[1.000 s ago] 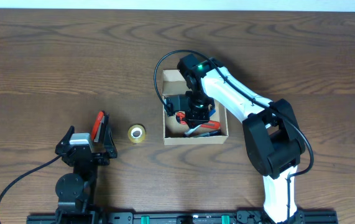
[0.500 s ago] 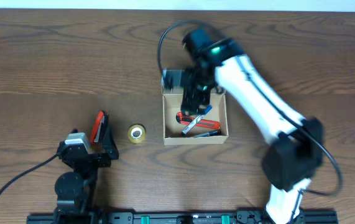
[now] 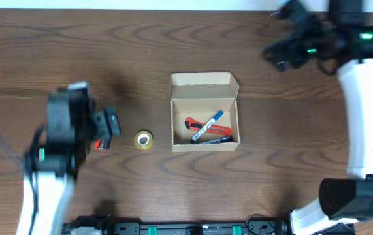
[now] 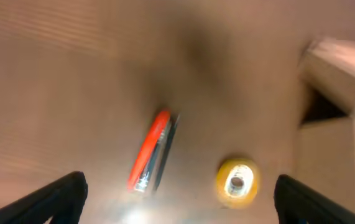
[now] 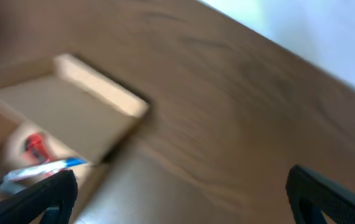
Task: Pack container
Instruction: 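Retract the right arm and move the left gripper to the left red knife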
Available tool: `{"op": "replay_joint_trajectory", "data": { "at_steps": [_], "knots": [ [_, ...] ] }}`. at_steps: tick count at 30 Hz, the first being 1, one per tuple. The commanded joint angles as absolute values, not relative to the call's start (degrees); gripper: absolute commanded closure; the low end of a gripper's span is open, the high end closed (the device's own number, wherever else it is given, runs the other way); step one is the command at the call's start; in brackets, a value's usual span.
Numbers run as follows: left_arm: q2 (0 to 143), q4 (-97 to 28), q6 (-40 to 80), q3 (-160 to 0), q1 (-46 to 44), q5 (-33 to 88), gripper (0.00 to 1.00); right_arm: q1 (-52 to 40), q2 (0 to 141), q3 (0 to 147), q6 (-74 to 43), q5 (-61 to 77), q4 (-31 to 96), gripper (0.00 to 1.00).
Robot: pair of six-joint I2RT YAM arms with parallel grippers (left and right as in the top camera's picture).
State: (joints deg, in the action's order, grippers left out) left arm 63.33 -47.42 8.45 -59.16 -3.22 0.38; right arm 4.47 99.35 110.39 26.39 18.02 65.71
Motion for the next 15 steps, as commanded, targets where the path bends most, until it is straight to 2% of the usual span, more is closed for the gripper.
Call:
{"op": "replay_joint_trajectory", "data": {
  "at_steps": [1,6,15],
  "knots": [
    [74.3,-55.6,3.8,-72.2,-3.4,-3.4,0.05,11.7,99.1,110.5,17.4,18.3,66.0,0.01],
    [85.1,-65.0,2.3,-82.2,-3.4,-2.8,0.05,18.1,100.3,110.3,16.1,18.7,67.5,0.01],
    [92.3,-67.0,-0.3,-79.7,-3.2,-3.3,0.05,18.8,101.4,107.1,16.8,17.7,67.4,0.01]
  ]
}}
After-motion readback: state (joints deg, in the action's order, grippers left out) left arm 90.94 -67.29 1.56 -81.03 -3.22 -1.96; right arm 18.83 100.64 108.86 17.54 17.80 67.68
